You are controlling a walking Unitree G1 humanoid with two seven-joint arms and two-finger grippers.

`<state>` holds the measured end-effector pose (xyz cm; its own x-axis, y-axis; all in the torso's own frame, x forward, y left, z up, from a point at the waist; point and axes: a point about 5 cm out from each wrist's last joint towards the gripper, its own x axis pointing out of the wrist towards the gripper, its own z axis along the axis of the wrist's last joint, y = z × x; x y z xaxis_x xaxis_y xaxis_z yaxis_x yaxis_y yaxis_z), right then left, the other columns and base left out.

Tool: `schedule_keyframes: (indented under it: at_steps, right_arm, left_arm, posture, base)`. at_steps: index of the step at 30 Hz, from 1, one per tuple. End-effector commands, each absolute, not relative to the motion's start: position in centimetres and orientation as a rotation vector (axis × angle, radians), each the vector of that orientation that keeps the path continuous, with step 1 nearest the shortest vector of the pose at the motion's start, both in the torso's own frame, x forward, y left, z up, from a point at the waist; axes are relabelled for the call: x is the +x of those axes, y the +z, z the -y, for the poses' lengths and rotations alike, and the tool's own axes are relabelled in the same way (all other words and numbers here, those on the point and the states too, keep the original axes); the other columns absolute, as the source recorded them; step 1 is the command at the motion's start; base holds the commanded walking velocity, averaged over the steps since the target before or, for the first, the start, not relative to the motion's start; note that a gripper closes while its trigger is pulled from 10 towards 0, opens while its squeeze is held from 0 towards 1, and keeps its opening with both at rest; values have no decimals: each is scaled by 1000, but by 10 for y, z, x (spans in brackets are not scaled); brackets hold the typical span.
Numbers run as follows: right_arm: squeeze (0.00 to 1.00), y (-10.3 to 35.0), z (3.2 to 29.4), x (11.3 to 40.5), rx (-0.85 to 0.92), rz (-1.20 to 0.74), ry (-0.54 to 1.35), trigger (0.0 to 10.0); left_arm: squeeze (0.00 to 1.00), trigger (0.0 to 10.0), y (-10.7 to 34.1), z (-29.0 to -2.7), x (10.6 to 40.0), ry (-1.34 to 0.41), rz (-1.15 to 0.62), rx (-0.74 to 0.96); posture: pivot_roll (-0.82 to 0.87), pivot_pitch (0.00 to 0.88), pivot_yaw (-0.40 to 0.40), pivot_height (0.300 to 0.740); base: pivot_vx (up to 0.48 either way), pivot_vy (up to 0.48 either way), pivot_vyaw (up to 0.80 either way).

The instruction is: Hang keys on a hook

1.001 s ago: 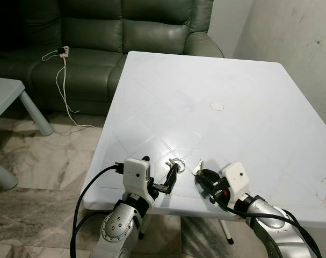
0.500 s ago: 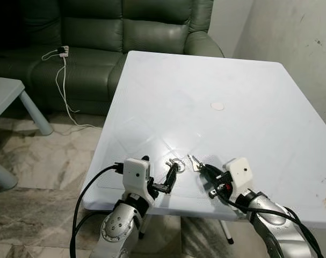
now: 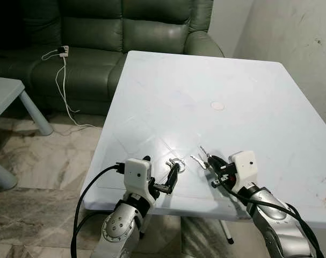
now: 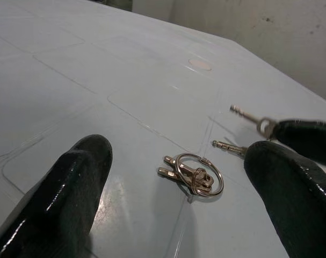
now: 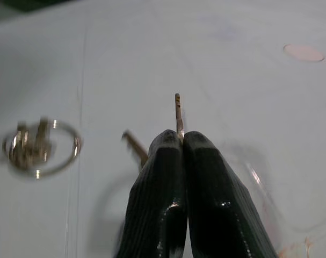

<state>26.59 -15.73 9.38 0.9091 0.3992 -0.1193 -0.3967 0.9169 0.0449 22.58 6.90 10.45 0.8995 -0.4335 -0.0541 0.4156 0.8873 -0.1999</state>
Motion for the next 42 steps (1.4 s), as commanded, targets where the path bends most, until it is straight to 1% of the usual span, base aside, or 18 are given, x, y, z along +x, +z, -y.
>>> schedule_keyframes:
  at_steps: [1, 4, 16, 17, 18, 20, 21, 22, 23, 24, 25, 30, 37, 40, 42]
  right_arm:
    - [0, 96, 165, 268, 56, -122, 373, 0]
    - [0, 99, 165, 270, 101, -109, 358, 0]
    - [0, 101, 166, 269, 146, -98, 357, 0]
    - [0, 102, 167, 270, 160, -91, 350, 0]
    - [0, 106, 166, 270, 212, -72, 361, 0]
    - [0, 112, 166, 273, 239, -40, 343, 0]
    - [0, 118, 165, 273, 265, 4, 362, 196]
    - [0, 121, 164, 273, 281, 25, 379, 1451]
    - [0, 121, 164, 273, 281, 25, 379, 1451]
    - [0, 124, 163, 272, 287, 45, 390, 4902]
    - [0, 127, 162, 272, 279, 74, 394, 10000]
    - [0, 133, 164, 273, 249, 128, 370, 10000]
    - [0, 146, 168, 277, 234, 207, 306, 10000]
    - [0, 152, 169, 282, 237, 239, 265, 10000]
    - [0, 154, 169, 283, 236, 248, 259, 10000]
  left_arm:
    - [0, 10000, 109, -63, 225, -456, -87, -201]
    - [0, 10000, 110, -63, 225, -453, -87, -200]
    - [0, 10000, 110, -65, 226, -446, -88, -201]
    - [0, 10000, 110, -65, 226, -445, -88, -201]
    - [0, 10000, 110, -65, 227, -443, -87, -201]
    - [0, 10000, 111, -66, 228, -439, -85, -208]
    - [0, 10000, 111, -66, 229, -437, -82, -208]
    - [0, 10000, 112, -67, 230, -436, -81, -208]
    - [0, 10000, 112, -67, 230, -436, -81, -208]
    - [0, 10000, 112, -67, 230, -431, -79, -210]
    - [0, 10000, 113, -69, 233, -421, -72, -210]
    - [0, 10000, 117, -76, 241, -379, -47, -215]
    - [0, 10000, 132, -104, 266, -270, 35, -165]
    - [0, 10000, 142, -120, 281, -204, 76, -171]
    - [0, 10000, 146, -124, 284, -185, 90, -176]
  posture:
    - [-22, 67, -102, 740]
    - [-19, 72, -104, 740]
    - [-19, 79, -103, 740]
    - [-19, 79, -103, 740]
    - [-19, 79, -103, 740]
    - [-19, 78, -102, 740]
    - [-20, 78, -102, 740]
    - [-20, 78, -101, 740]
    - [-20, 78, -101, 740]
    - [-20, 77, -101, 740]
    - [-21, 75, -98, 740]
    - [-21, 73, -96, 740]
    - [-20, 58, -89, 740]
    - [-17, 43, -83, 740]
    - [-18, 40, -81, 740]
  base:
    - [0, 0, 0]
    - [0, 0, 0]
    - [0, 0, 0]
    - [0, 0, 0]
    - [0, 0, 0]
    - [0, 0, 0]
    - [0, 0, 0]
    - [0, 0, 0]
    - [0, 0, 0]
    - [0, 0, 0]
    - [0, 0, 0]
    - [0, 0, 0]
    - [0, 0, 0]
    - [0, 0, 0]
    - [0, 0, 0]
